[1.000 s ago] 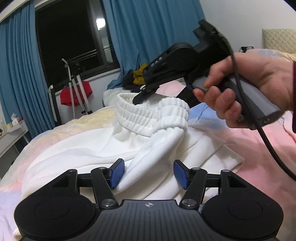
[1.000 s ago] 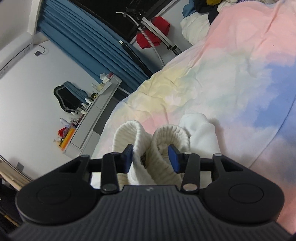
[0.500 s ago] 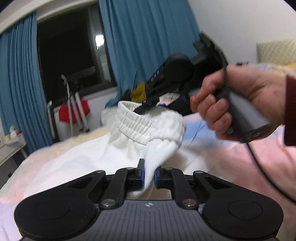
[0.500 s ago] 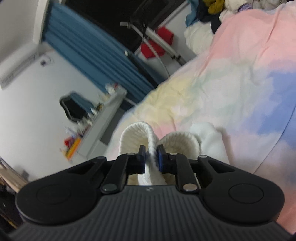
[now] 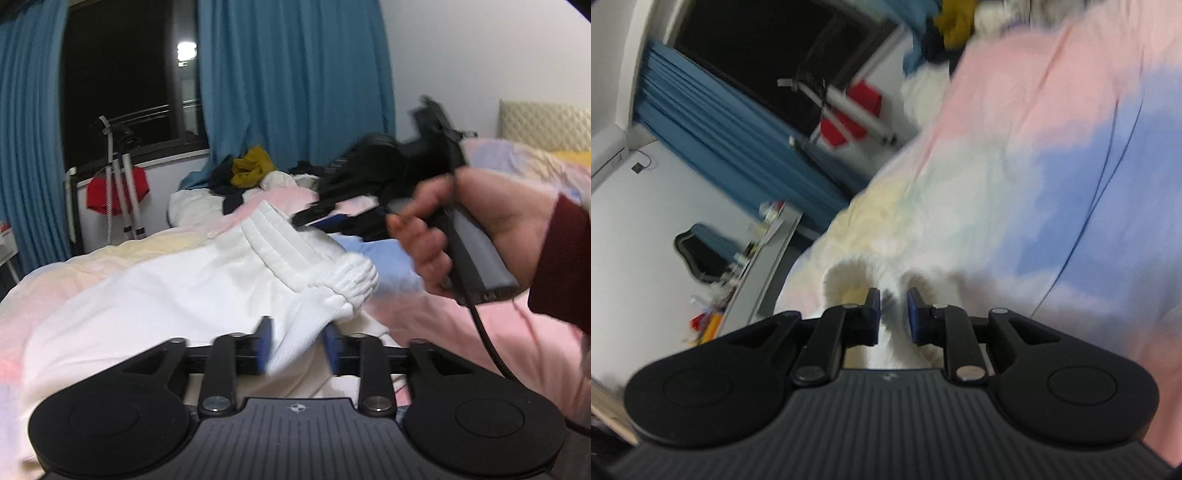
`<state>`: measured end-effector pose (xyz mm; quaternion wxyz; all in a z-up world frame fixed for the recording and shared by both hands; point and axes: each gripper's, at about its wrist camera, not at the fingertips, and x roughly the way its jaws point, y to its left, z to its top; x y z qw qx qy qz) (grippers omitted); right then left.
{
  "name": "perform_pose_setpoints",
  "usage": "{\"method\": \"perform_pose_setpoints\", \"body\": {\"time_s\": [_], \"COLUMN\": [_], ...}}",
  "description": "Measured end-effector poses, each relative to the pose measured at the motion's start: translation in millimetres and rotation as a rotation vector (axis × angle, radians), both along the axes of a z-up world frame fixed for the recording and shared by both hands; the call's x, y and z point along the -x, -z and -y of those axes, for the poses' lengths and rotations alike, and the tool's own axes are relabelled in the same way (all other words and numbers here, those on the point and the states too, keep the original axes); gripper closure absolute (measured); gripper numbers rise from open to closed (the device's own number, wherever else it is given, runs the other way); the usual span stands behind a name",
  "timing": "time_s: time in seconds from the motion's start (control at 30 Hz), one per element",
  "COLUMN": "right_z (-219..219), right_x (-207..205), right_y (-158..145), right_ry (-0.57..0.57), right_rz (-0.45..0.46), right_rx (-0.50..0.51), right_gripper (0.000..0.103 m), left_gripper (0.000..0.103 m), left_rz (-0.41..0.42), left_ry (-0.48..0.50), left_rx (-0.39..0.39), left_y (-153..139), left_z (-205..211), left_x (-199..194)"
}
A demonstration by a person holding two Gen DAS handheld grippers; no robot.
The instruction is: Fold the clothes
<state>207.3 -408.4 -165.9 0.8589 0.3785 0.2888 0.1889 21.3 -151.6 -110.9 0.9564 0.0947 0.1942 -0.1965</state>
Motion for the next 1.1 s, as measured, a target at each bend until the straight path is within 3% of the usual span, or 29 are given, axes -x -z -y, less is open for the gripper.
{"method": "perform_pose_setpoints", "body": {"time_s": [0.1,0.17,0.2,0.27,0.4,0.53,0.6,0.8,0.93,1.1], "right_z": [6,7,6,4,-8,-26,-34,-51,-47,-41], "right_x": [21,34,40,49,64,77,83,80,70,57], "right_y": [-10,-15,-15,-16,-16,-8,-4,8,30,55], "right_ry": [0.026,0.042,0.058,0.071,0.059,0.040,0.038,0.044,0.050,0.022], "right_rz": [0.029,0.027,0.020,0.015,0.006,-0.047,-0.063,-0.114,-0.177,-0.231], "right_rx": [-0.023,0.009,0.024,0.032,0.078,0.195,0.245,0.332,0.254,0.105], "right_gripper": [0.075,0.056,0.054,0.039,0.022,0.022,0.022,0.021,0.013,0.012], "left_gripper": [0.040,0.031,0.024,0.023,0.019,0.011,0.002,0.001,0.001,0.001], "left_rz": [-0.018,-0.021,-0.029,-0.060,-0.120,-0.159,-0.188,-0.277,-0.337,-0.382], "left_ry": [-0.026,-0.086,-0.115,-0.162,-0.254,-0.337,-0.359,-0.426,-0.470,-0.471], "left_rx": [0.058,0.067,0.073,0.110,0.185,0.214,0.237,0.309,0.357,0.396], "left_y": [-19,-36,-42,-50,-63,-66,-61,-49,-40,-26], "left_z": [-27,-49,-60,-82,-124,-151,-161,-189,-208,-217], "left_x": [8,9,8,-2,-17,-24,-31,-50,-63,-78]}}
